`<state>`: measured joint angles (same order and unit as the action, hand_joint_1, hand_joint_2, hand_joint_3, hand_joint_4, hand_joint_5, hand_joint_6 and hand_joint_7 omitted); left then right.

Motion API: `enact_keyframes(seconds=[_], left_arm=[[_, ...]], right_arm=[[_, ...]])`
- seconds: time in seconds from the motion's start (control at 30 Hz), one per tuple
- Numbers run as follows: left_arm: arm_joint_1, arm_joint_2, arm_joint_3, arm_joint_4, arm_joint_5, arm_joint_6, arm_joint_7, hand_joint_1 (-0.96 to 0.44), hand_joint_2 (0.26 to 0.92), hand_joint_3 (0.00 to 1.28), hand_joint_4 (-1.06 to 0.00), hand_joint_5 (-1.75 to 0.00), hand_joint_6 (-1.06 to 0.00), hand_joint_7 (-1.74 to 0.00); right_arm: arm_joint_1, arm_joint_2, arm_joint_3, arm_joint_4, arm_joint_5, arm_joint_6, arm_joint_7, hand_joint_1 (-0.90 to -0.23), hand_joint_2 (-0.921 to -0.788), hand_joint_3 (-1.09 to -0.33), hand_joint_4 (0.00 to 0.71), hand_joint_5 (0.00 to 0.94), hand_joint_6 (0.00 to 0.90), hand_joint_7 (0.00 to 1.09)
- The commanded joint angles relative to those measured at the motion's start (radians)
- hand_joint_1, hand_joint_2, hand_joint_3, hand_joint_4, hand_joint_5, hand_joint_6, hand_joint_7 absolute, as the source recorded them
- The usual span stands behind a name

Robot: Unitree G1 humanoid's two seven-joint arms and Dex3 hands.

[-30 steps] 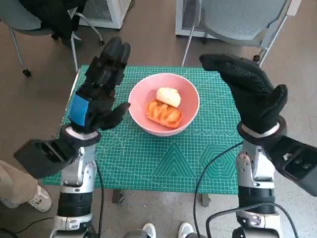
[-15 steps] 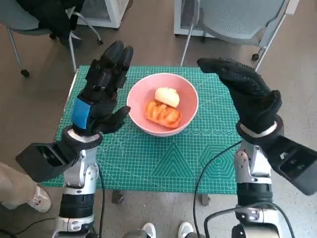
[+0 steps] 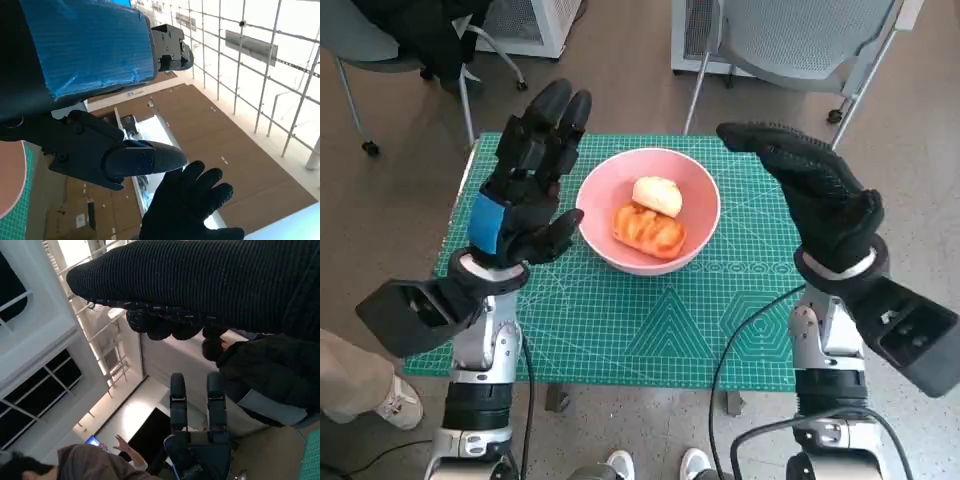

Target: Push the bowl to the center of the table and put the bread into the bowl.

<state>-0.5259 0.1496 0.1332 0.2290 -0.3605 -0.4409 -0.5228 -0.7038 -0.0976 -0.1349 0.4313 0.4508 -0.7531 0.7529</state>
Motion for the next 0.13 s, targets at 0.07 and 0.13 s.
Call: enact_keyframes(seconds=[0.07, 0.13], left_arm=[[-0.014, -0.002, -0.002, 0.01, -0.007, -0.012, -0.017, -0.64, 0.921, 0.41, -0.03, 0.0, 0.0, -0.38], [-0.015, -0.003, -0.003, 0.012, -0.01, -0.008, -0.021, -0.64, 0.921, 0.41, -0.03, 0.0, 0.0, -0.37]], right_arm=[[0.021, 0.007, 0.0, -0.001, 0.003, 0.0, -0.005, -0.682, -0.921, -0.823, 0.029, 0.001, -0.001, 0.26], [0.021, 0.006, -0.001, 0.0, 0.004, 0.001, -0.005, -0.682, -0.921, -0.822, 0.028, 0.0, -0.001, 0.26]])
